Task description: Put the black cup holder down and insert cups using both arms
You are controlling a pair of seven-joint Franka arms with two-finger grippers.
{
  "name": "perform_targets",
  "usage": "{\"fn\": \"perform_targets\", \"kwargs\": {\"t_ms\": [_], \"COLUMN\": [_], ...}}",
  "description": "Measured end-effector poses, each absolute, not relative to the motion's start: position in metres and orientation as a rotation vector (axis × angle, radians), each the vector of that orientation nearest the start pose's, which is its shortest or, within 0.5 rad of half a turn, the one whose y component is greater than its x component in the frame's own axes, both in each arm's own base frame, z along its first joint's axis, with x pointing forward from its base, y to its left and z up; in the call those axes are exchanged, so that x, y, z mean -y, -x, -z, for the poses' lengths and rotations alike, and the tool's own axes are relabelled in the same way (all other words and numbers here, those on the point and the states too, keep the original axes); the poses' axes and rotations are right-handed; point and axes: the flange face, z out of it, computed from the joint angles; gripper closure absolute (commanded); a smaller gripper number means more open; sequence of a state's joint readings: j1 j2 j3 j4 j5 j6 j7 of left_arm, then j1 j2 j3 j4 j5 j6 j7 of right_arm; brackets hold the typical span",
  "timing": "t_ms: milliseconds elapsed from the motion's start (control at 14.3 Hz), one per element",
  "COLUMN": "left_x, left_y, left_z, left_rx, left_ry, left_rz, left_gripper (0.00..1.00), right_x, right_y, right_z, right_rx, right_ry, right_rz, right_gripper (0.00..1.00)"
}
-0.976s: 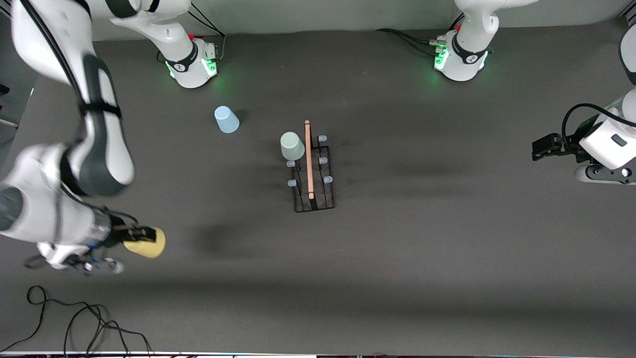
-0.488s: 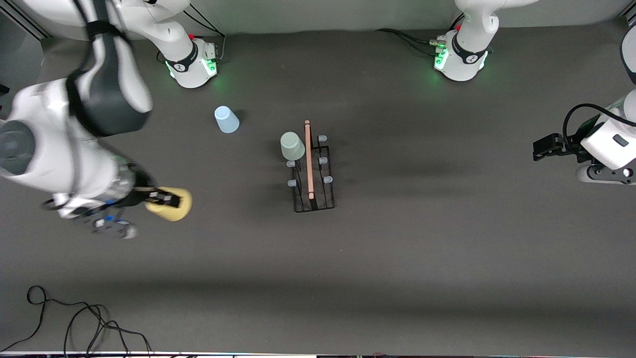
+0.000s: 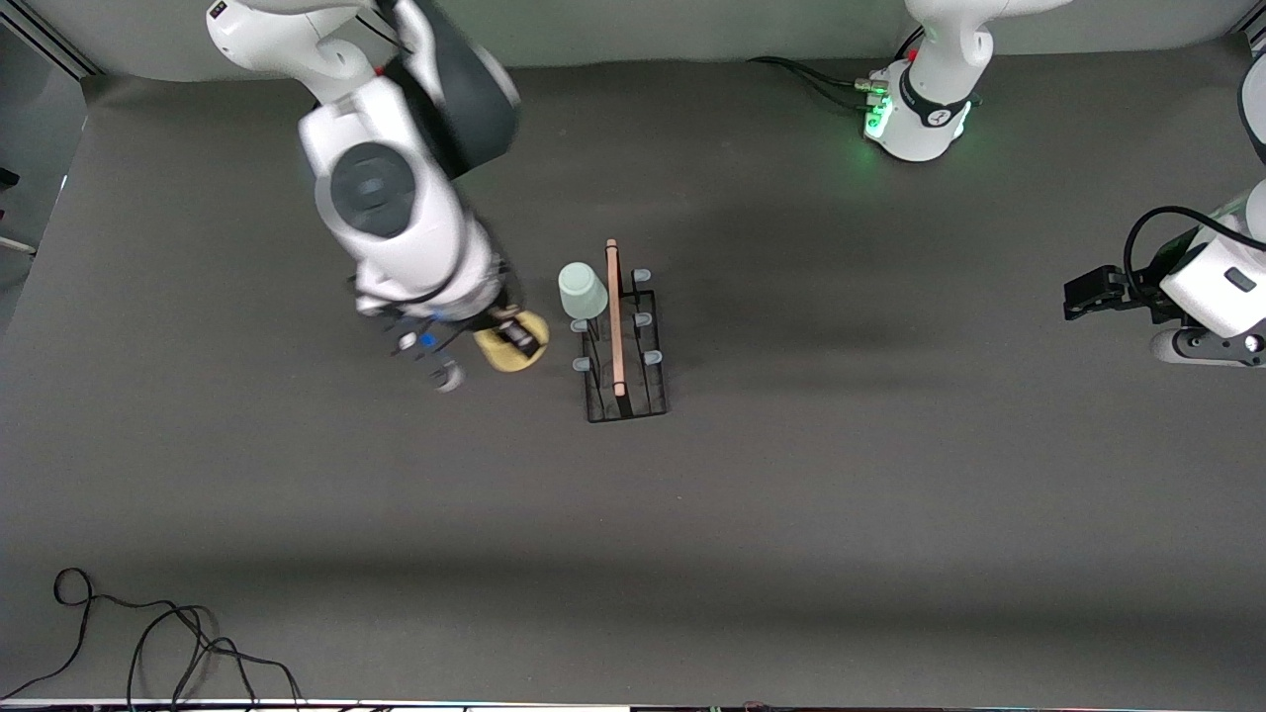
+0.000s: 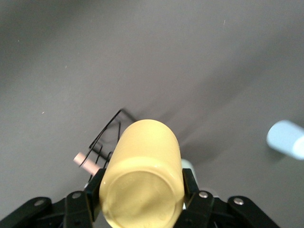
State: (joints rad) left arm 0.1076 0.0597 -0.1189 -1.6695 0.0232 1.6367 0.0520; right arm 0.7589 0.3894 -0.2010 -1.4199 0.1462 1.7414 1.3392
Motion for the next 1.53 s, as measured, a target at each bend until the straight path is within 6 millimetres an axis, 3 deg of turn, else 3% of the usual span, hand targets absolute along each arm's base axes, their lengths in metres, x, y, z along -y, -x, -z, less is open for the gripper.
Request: {"fn": "perform_targets", "kwargs": {"t_ms": [209,697,1185,1324,1533], "left_x": [0.002,0.002,0.002,0.002,0.002], "left_y": [-0.571,-0.571,-0.571,-0.571,-0.571], "left_z": [-0.55,-0.55,-0.55,-0.55,-0.55], "left_rx": [-0.104,-0.105,-0.106,-0.106,-0.106], "left_ry": [3.122,3.122,3.122,3.122,3.122], "left_rz": [-0.144,-0.144,-0.146,-0.146,-0.148], "left_gripper": [0.0,0.0,0.0,0.0,0.0], "right_x": [-0.407,-0.396,-0.402,-0.415,-0.415], "right_y": [-0.536,-0.535,-0.538,-0.532,-0.533], "right_z": [-0.45,-0.373,-0.327,-0.306,-0.298], "right_rx": [-1.277,-1.309,-1.312,-1.322,-1.336], "right_ry": [2.854,2.798,2.799,2.803,2.801], "right_rz": [-0.105,-0.042,-0.016,-0.009,-0.002], "right_gripper": [1.0,1.0,1.0,0.01,0.0]}}
